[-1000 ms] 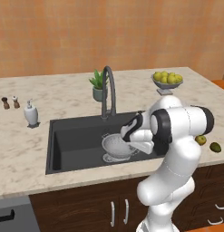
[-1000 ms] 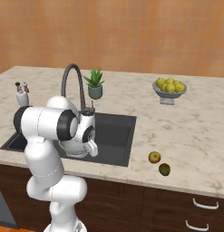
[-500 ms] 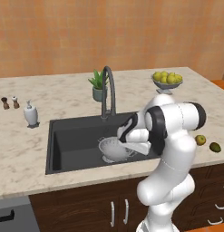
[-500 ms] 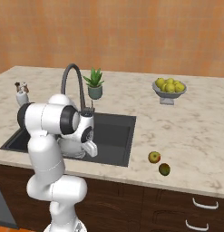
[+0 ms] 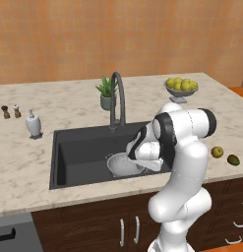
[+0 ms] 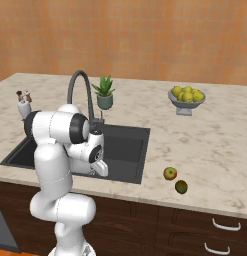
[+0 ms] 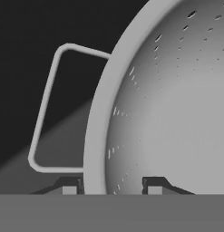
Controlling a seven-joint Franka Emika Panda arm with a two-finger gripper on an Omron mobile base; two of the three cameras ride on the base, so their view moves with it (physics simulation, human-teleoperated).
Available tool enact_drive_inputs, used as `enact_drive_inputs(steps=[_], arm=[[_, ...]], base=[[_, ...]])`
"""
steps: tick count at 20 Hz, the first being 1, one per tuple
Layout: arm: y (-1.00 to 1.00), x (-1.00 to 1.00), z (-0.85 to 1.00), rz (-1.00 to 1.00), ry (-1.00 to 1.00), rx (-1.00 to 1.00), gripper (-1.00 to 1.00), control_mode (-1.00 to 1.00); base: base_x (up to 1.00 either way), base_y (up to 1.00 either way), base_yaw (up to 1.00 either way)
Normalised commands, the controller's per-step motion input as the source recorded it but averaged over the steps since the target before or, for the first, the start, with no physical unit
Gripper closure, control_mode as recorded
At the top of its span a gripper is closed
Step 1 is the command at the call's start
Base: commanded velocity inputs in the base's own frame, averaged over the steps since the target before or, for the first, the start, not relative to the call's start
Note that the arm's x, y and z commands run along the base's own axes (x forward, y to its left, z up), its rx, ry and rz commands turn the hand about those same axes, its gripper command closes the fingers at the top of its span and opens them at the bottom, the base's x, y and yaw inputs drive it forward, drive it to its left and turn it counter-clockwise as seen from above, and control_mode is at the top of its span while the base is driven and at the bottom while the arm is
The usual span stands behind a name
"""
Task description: Put the colander in the sink, put the mango, apple in the colander, and turn on the sink faucet and pour water over the colander.
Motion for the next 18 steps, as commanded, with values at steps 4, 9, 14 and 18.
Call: enact_drive_inputs(steps=[4,9,14,18], arm=[[0.0,0.3,0.0,0.0,-0.08,0.0,1.0,-1.0],[0.0,0.41,0.0,0.0,-0.04,0.0,1.0,-1.0],[0.02,0.51,0.0,0.01,0.0,0.0,1.0,-1.0],[0.05,0.47,-0.02,0.03,0.01,0.0,1.0,-1.0]], base=[[0.0,0.0,0.0],[0.0,0.0,0.0],[0.0,0.0,0.0],[0.0,0.0,0.0]])
